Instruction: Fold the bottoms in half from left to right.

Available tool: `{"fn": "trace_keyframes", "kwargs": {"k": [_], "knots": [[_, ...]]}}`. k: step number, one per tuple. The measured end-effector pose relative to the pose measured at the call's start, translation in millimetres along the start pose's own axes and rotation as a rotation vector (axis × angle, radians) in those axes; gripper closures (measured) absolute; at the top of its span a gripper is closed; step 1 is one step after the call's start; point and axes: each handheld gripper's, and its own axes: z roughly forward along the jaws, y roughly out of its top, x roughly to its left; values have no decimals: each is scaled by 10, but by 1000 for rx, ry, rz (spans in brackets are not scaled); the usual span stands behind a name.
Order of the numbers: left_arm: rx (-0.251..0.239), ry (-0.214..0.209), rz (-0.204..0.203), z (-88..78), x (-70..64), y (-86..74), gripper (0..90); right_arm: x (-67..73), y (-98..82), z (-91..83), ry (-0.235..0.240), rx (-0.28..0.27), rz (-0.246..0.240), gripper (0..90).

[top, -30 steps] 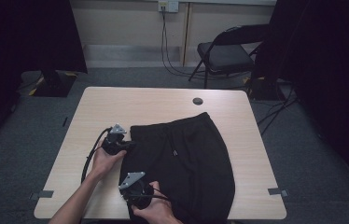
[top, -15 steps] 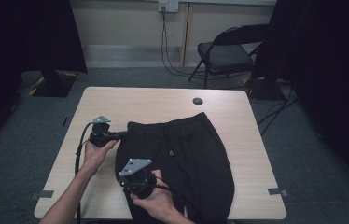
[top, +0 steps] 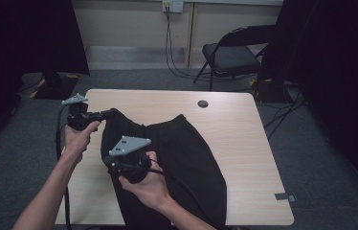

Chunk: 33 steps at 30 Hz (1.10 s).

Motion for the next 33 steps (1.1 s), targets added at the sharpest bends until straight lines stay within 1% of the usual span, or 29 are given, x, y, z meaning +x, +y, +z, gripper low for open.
{"fn": "trace_keyframes", "kwargs": {"k": [3,5,6,7,8,9,10,12,14,15,17,18,22,25,26,28,29,31,32,33], "knots": [[-32,11,8,-152,-40,197,896,15,216,-85,3,-51,-12,888],[-34,25,28,-214,-116,310,896,29,333,-157,6,-85,-20,888],[-26,33,38,-222,-155,344,896,31,368,-194,8,-98,-25,888],[-13,41,52,-217,-188,363,895,32,383,-229,9,-111,-20,888],[-7,42,52,-194,-211,364,895,21,377,-260,7,-117,-21,888],[3,35,53,-156,-228,353,895,8,355,-288,6,-118,-16,888],[14,29,63,-111,-244,334,894,-11,322,-318,2,-118,-12,888],[10,-2,64,-4,-281,273,893,-57,232,-386,-12,-112,-7,888],[29,-18,56,131,-323,208,893,-109,129,-477,-35,-100,-4,888],[37,-27,60,205,-346,178,893,-144,78,-526,-49,-95,-2,888],[50,-32,51,347,-401,131,893,-225,-34,-626,-78,-86,12,888],[60,-32,55,418,-436,118,893,-272,-93,-673,-93,-82,20,887],[82,-45,52,690,-562,129,893,-481,-328,-856,-145,-77,71,888],[81,-66,25,888,-618,154,893,-641,-497,-996,-190,-70,111,888],[89,-67,28,957,-636,150,893,-696,-560,-1034,-210,-63,119,888],[109,-72,33,1104,-666,102,892,-815,-713,-1093,-246,-38,142,887],[123,-75,30,1179,-677,58,891,-884,-804,-1115,-262,-22,157,888],[161,-75,43,1333,-701,-42,889,-1017,-1010,-1144,-302,24,187,887],[173,-84,39,1410,-709,-96,887,-1086,-1119,-1153,-324,46,200,888],[189,-84,40,1483,-721,-150,886,-1154,-1227,-1157,-335,62,226,887]]}}
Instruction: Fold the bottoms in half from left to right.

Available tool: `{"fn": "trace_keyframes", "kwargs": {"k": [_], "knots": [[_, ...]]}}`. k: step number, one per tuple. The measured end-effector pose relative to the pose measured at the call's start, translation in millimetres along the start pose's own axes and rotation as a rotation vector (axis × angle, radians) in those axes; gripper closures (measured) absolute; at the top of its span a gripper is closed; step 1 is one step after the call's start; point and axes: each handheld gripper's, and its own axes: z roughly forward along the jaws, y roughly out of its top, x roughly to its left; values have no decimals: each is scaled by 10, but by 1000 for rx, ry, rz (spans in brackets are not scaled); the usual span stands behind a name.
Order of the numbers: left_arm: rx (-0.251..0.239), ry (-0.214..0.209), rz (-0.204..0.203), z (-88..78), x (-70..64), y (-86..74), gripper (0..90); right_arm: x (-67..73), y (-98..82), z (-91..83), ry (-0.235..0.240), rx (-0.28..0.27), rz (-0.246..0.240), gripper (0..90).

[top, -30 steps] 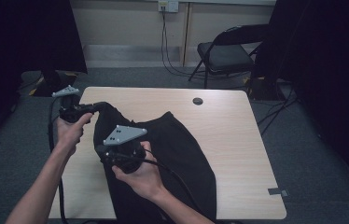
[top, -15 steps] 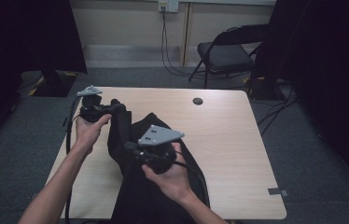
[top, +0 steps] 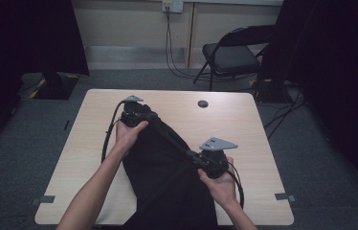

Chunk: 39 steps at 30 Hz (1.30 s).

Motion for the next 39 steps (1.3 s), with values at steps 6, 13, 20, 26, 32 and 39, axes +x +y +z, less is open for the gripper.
{"fn": "trace_keyframes", "kwargs": {"k": [6,13,20,26,32,39], "knots": [[41,17,-16,374,-69,-142,833,-233,-408,190,-38,118,57,884],[-19,17,53,174,-159,-52,534,-358,-587,187,-150,217,10,805],[48,-18,161,-288,-262,-361,599,-377,-658,-128,-77,167,40,670],[152,-84,189,-529,-406,-894,629,-24,-823,-141,15,204,-38,645],[276,-22,200,-473,-365,-1319,564,-61,-940,136,-35,315,-67,663],[217,78,277,-336,-364,-1291,521,-139,-891,301,-44,297,-76,589]]}}
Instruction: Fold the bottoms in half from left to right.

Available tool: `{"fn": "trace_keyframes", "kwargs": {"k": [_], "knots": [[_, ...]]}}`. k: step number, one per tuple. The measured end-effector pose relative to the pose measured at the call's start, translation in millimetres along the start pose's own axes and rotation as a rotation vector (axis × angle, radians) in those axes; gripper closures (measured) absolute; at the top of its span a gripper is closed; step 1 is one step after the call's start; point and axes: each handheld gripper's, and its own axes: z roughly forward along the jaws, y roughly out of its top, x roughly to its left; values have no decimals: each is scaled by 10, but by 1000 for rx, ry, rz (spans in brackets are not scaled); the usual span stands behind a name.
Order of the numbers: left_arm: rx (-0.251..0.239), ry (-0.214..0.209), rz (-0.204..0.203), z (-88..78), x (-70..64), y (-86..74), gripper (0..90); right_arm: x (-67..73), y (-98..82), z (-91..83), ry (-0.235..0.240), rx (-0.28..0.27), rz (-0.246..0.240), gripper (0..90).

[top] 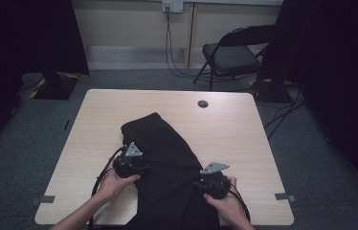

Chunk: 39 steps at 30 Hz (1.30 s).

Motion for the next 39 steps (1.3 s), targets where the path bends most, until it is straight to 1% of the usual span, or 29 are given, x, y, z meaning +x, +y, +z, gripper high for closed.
{"fn": "trace_keyframes", "kwargs": {"k": [4,5,6,7,9,10,11,12,14,16,17,18,19,21,22,23,24,25,26,27,29,31,33,34,35,36,37,38,39], "knots": [[-12,48,-38,73,165,66,521,-80,121,132,7,-20,-7,575],[-14,51,-50,97,205,88,520,-107,158,168,10,-22,-8,575],[-21,64,-48,119,258,104,521,-140,196,205,10,-26,-14,574],[-47,83,-66,154,309,106,521,-171,235,242,8,-28,-13,574],[-79,99,-87,205,390,112,521,-236,322,324,6,-33,-7,573],[-62,102,-83,214,428,147,522,-275,378,377,1,-37,-6,571],[-51,107,-101,233,481,184,522,-295,412,410,0,-40,-5,570],[-36,113,-104,252,536,226,522,-323,457,451,-2,-42,-5,569],[-42,131,-121,309,655,280,521,-374,556,533,-5,-38,-1,568],[-86,156,-151,367,736,283,521,-431,656,634,-16,-48,8,564],[-91,161,-148,388,791,297,521,-455,690,669,-19,-53,9,564],[-104,171,-162,417,835,314,521,-480,737,711,-28,-55,20,548],[-96,178,-166,429,882,336,521,-500,784,750,-43,-51,22,539],[-79,186,-190,445,923,385,516,-513,875,804,-72,-34,20,511],[-59,189,-178,435,922,398,514,-495,912,812,-94,-16,8,507],[-63,184,-190,432,898,401,514,-467,942,811,-112,5,-10,505],[-42,160,-180,401,885,402,507,-436,962,796,-122,26,-25,447],[-63,119,-179,349,855,399,492,-404,967,765,-111,31,-39,417],[-82,96,-176,306,831,394,493,-359,956,689,-85,2,-35,415],[-106,61,-166,229,781,392,492,-335,946,630,-70,-27,-24,406],[-118,21,-129,100,699,383,493,-232,914,466,-35,-77,-30,407],[-118,-10,-113,-37,598,344,493,-84,865,310,20,-107,-35,415],[-100,-30,-81,-136,484,253,493,124,813,161,68,-132,-67,443],[-95,-33,-72,-145,448,217,493,270,788,88,110,-140,-91,458],[-82,-31,-64,-138,404,171,493,370,777,54,132,-138,-107,489],[-76,-36,-66,-115,372,123,493,506,761,18,158,-140,-144,525],[-71,-38,-71,-77,357,69,492,640,743,-6,195,-148,-175,527],[-39,-27,-69,-35,358,27,492,772,723,-12,237,-156,-190,530],[-17,-14,-51,6,353,5,491,900,707,0,274,-147,-206,528]]}}
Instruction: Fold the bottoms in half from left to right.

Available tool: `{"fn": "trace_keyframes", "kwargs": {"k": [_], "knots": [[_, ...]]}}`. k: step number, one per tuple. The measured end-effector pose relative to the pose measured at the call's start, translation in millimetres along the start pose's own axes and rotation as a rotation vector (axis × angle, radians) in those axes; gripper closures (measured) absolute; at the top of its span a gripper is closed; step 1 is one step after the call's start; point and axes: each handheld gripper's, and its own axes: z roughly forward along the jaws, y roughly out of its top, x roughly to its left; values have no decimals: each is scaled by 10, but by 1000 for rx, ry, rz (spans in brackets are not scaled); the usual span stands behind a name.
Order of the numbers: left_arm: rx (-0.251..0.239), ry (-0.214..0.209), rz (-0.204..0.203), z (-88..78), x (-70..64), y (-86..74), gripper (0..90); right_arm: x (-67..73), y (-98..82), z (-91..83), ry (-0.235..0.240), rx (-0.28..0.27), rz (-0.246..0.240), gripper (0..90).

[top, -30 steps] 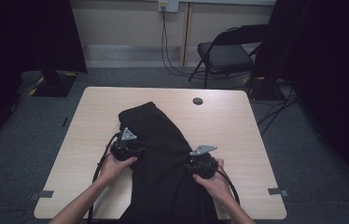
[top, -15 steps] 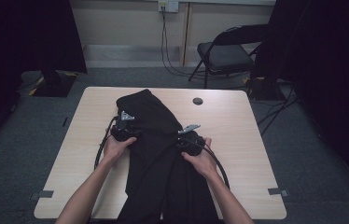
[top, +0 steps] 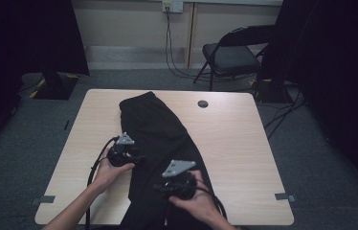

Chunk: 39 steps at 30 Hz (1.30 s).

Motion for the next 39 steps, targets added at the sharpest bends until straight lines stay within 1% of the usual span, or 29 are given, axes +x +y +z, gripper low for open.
{"fn": "trace_keyframes", "kwargs": {"k": [1,3,4,5,6,7,9,10,11,13,14,16,17,18,19,20,21,24,25,26,27,28,29,30,31,32,34,36,39], "knots": [[0,5,28,6,-2,4,487,116,2,58,29,13,-14,515],[-9,13,18,19,0,7,486,303,-12,188,85,53,-40,443],[-13,12,26,22,1,2,486,378,-24,253,114,74,-48,424],[-14,12,34,24,4,-1,486,437,-39,318,138,88,-58,391],[-14,11,30,22,9,-2,488,488,-55,383,156,100,-66,346],[-17,4,15,22,11,-5,488,531,-69,438,181,109,-76,308],[-18,2,17,22,14,-6,488,616,-100,509,229,117,-83,281],[-18,2,16,22,15,-7,488,663,-115,532,246,127,-83,251],[-19,2,18,23,15,-7,488,724,-135,554,258,143,-97,231],[-19,3,16,24,14,-6,488,800,-165,575,258,162,-141,220],[-18,3,17,24,16,-6,488,828,-184,588,256,165,-147,205],[-21,3,13,26,17,-7,488,861,-208,601,216,147,-194,212],[-22,3,14,26,19,-7,488,859,-209,605,204,146,-204,213],[-23,4,10,27,18,-8,488,851,-212,615,175,142,-213,216],[-24,4,10,28,18,-9,488,830,-224,632,130,130,-229,222],[-25,4,10,28,22,-9,488,814,-231,642,113,120,-233,246],[-27,7,12,27,28,-9,488,782,-227,643,97,105,-223,299],[-33,-7,0,28,38,-15,488,756,-205,638,109,117,-200,315],[-34,-8,-3,26,39,-16,488,762,-205,635,108,114,-203,347],[-34,-9,-2,27,42,-16,488,771,-207,627,117,111,-218,394],[-34,-9,-3,27,41,-16,488,785,-208,615,126,109,-218,470],[-32,-9,-1,27,38,-16,488,788,-208,600,147,103,-208,583],[-34,-5,3,28,39,-15,488,788,-209,592,156,97,-192,660],[-34,-3,4,29,38,-15,488,779,-208,592,154,96,-186,684],[-35,-3,4,30,37,-15,488,758,-201,593,154,99,-180,763],[-35,-2,5,31,37,-15,488,732,-195,596,138,99,-183,818],[-36,-2,5,31,37,-16,488,665,-187,604,150,100,-145,868],[-36,-2,8,31,38,-17,489,641,-183,586,144,105,-137,884],[-36,-6,7,29,42,-19,489,620,-150,499,144,85,-133,889]]}}
